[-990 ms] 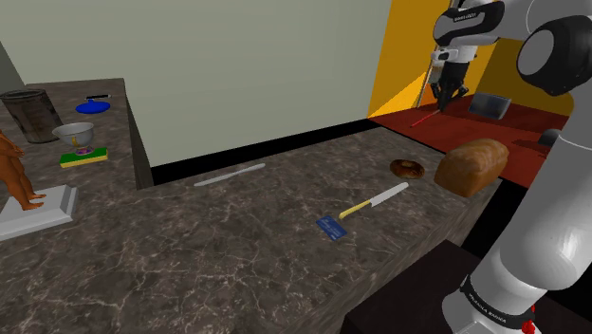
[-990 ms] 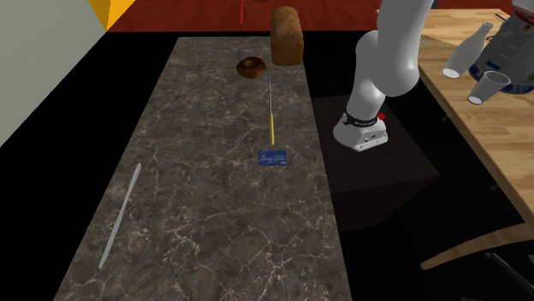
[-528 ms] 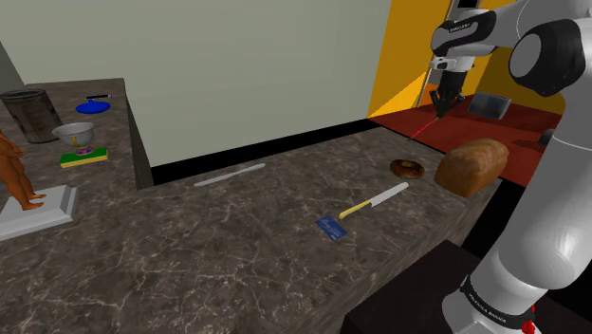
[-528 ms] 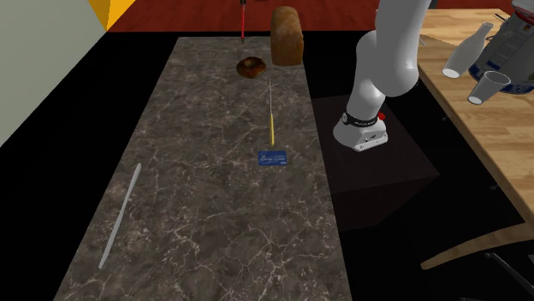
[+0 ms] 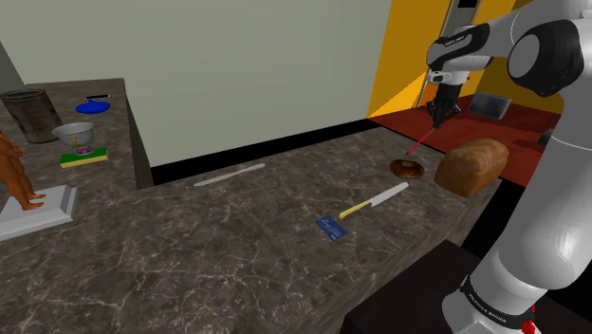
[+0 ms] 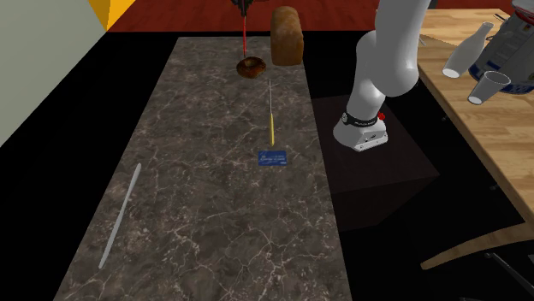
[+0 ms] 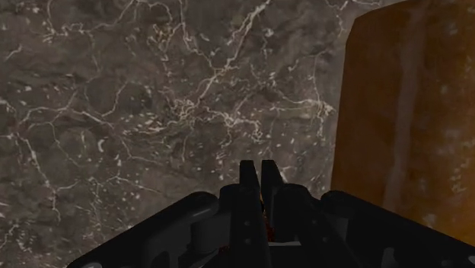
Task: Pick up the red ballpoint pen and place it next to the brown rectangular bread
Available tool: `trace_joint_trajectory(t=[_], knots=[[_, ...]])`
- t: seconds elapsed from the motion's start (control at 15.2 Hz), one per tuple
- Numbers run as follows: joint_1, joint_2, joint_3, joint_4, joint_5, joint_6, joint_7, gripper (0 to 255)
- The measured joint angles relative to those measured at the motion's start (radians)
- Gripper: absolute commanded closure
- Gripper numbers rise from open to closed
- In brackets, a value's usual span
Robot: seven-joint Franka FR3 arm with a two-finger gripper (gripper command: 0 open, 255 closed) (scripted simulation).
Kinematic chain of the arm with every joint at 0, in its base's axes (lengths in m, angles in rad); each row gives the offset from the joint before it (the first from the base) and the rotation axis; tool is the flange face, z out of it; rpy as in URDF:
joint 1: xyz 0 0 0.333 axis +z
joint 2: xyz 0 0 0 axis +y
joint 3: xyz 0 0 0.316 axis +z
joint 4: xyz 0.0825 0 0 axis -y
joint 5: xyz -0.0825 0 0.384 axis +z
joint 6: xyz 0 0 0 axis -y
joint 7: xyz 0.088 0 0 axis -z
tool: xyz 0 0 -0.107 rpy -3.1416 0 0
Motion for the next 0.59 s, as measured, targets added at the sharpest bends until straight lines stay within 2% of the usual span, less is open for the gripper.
trace_joint_trajectory(t=[0.59], knots=[[-0.009, 0.040, 0.007, -0.080, 0.033, 0.108, -0.017, 255]])
